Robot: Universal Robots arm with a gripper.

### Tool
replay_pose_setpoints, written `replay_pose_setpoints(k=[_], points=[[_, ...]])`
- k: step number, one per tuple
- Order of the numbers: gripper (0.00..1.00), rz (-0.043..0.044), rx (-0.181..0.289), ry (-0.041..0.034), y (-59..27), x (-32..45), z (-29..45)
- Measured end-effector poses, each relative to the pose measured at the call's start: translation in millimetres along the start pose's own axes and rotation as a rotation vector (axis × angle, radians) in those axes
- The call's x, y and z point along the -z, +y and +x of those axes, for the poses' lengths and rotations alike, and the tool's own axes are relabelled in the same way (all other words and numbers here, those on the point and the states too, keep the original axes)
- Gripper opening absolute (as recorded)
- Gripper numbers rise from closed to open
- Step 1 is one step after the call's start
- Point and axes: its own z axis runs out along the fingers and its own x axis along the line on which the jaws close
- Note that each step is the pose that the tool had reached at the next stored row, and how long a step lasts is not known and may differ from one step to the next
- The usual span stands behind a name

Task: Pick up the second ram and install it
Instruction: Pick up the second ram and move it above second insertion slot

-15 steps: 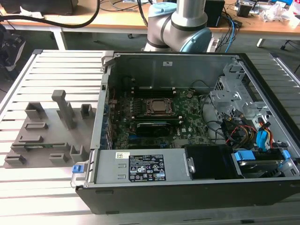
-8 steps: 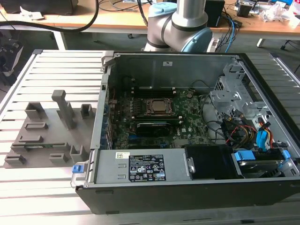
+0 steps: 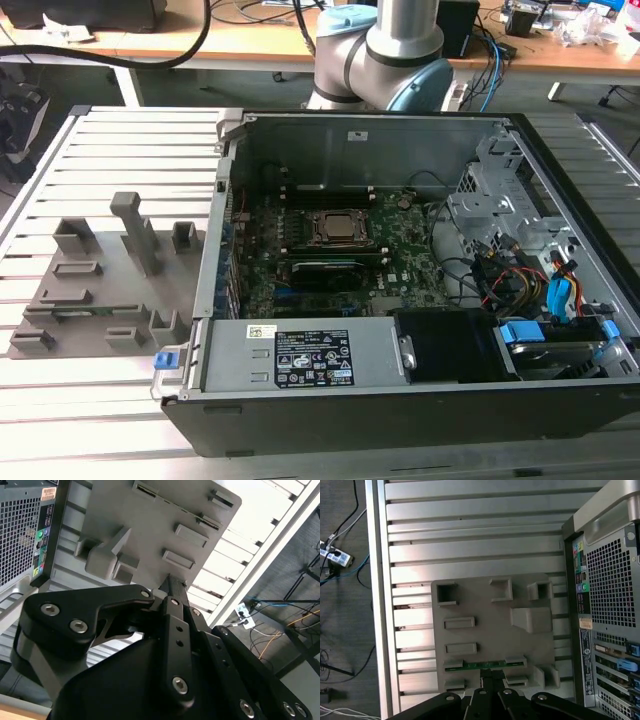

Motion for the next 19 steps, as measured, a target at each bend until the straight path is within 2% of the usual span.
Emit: replay_pose_setpoints(k=[2,5,7,9,13,14,19], points=[[0.11,0.0000,0.001,0.0000,0.0,0.0,0.0],[0.11,-0.0011,0.041,0.0010,0.0,0.0,0.0],[0.11,-0.0031,0.116,0.0029,0.0,0.0,0.0],[0.11,-0.0041,0.156,0.0040,0.0,0.1,0.0],[0.11,-0.0083,0.308,0.0078,0.0,0.0,0.0],[0.11,-0.0101,0.371,0.0093,0.0,0.0,0.0],[0.11,-0.0143,0.527,0.0132,0.0,0.0,0.0]])
